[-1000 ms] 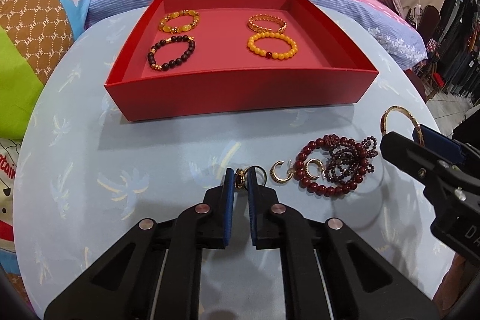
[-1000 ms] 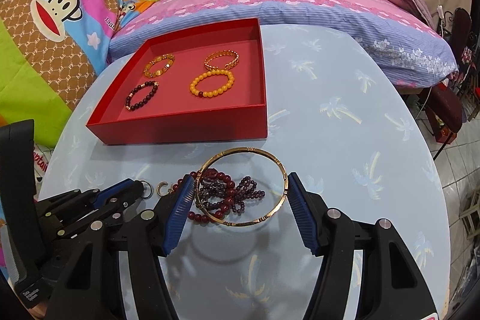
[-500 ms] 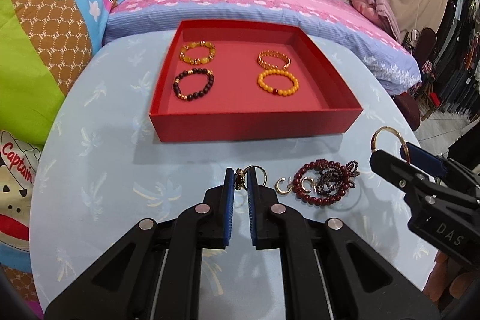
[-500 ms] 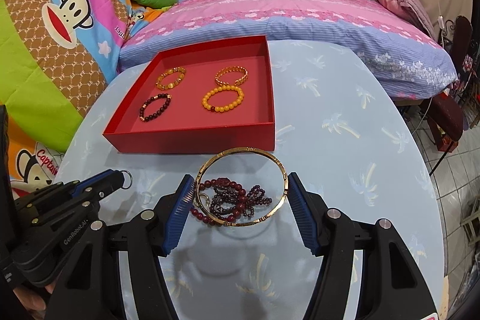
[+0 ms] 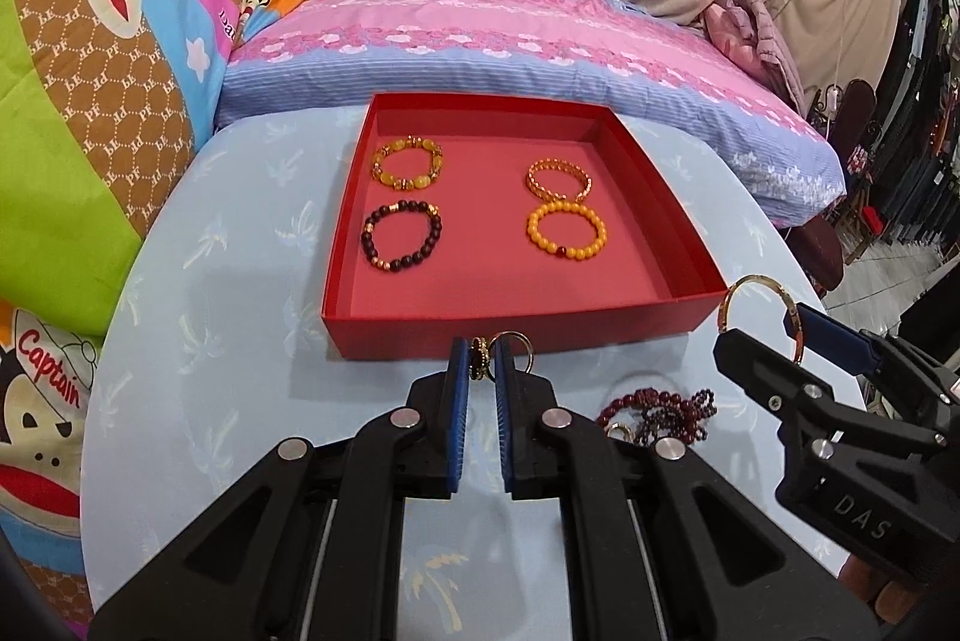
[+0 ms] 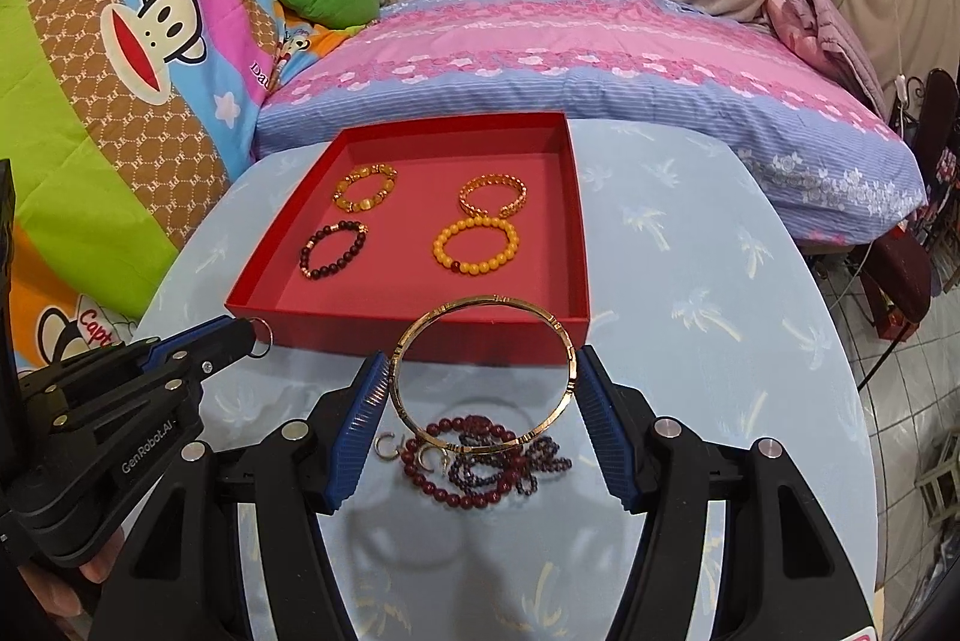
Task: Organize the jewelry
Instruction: 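Close the right tool on the gold bangle while the left tool grasps the small gold ring, then lift and carry the gold bangle and gold ring over the red box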
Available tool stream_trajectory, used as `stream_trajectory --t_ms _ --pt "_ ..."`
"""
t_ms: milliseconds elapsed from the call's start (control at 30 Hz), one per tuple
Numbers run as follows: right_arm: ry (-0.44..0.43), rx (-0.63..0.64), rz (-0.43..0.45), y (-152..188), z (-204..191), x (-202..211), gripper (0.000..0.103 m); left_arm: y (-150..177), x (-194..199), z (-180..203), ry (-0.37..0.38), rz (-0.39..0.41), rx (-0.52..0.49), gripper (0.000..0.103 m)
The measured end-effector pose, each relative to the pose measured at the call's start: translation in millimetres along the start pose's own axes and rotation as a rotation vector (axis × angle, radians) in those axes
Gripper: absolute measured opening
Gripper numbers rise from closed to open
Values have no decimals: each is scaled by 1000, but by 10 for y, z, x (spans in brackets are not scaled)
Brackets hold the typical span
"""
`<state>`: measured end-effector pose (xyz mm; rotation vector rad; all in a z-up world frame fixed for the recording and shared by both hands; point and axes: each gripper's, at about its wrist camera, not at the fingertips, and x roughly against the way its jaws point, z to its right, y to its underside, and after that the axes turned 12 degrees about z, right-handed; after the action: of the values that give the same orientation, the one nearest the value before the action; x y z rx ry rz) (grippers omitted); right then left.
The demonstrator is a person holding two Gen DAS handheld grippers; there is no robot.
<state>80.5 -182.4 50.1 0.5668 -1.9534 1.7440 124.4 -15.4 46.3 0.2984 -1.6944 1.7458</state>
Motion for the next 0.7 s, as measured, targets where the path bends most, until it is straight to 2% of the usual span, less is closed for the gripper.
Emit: stream_trajectory --t_ms 333,700 --pt "2 24 8 -207 -47 -291 60 -260 -267 -11 -9 18 -7 8" --pt "5 49 -45 -263 -90 -818 60 -313 -755 -74 -27 -38 -2 8"
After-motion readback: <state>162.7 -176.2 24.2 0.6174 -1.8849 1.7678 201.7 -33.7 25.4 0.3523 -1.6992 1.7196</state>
